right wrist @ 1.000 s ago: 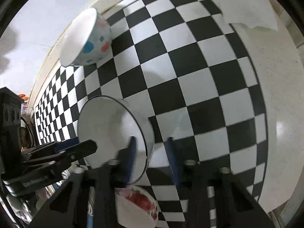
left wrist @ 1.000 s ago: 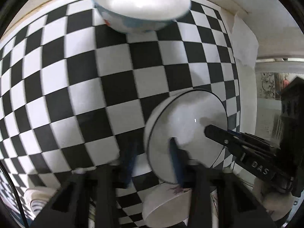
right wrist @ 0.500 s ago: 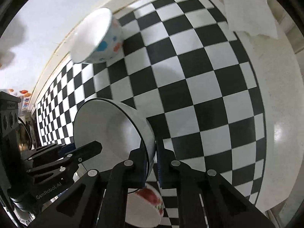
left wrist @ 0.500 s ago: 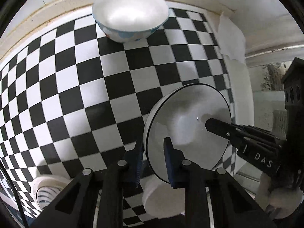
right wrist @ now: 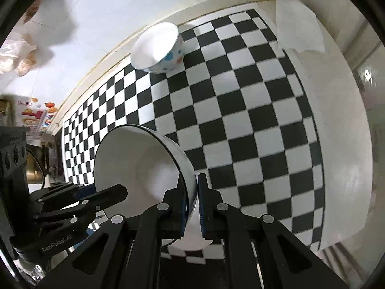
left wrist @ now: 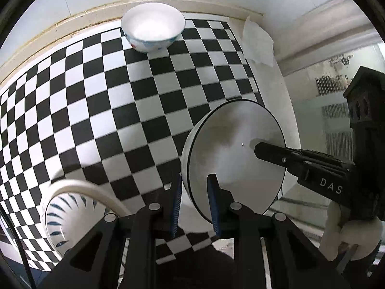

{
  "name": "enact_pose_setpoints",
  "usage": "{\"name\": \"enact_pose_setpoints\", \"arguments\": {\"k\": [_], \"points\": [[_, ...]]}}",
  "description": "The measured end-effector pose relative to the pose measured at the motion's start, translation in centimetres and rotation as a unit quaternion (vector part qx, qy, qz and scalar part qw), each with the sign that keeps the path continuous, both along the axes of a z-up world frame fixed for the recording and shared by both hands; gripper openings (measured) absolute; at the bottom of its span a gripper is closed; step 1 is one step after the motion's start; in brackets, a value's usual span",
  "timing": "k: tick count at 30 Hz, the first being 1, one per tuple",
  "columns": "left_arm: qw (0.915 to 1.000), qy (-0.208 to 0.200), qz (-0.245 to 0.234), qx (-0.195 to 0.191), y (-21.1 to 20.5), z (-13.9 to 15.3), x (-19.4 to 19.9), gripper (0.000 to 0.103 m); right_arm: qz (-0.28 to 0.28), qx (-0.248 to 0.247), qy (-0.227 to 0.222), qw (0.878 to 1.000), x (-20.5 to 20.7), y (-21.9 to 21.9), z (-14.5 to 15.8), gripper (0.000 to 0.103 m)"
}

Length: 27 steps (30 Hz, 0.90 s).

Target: Organize plates and bowls

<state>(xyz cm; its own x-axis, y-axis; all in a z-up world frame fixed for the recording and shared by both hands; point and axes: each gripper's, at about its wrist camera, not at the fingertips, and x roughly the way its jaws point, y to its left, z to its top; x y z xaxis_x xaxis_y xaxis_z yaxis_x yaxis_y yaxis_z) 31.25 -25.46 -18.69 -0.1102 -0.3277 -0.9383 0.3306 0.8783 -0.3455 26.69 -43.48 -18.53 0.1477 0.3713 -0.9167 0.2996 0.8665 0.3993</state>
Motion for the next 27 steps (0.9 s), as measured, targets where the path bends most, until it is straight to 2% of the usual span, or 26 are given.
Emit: {"name": "enact_pose_setpoints", "arguments": {"k": [6, 11, 27], "points": [[0.9998, 0.017, -0.007, 0.003, 0.8, -0.9, -2.0, 0.019, 0.002, -0.002, 0.012, 1.000, -2.8, 1.0, -0.6, 0.010], [0.9991, 0.037, -0.015, 0.015, 0.8, -2.7, -3.1, 0.019, 0.011, 0.000, 0.039, 0.999, -4.4, 1.6, -2.7, 0.010], [0.9901, 0.027, -0.074, 0.116, -1.9, -6.8, -5.3, 0.019, 0.030, -0.011, 0.090, 0.995, -5.5, 3.2, -7.2, 0.010]]}}
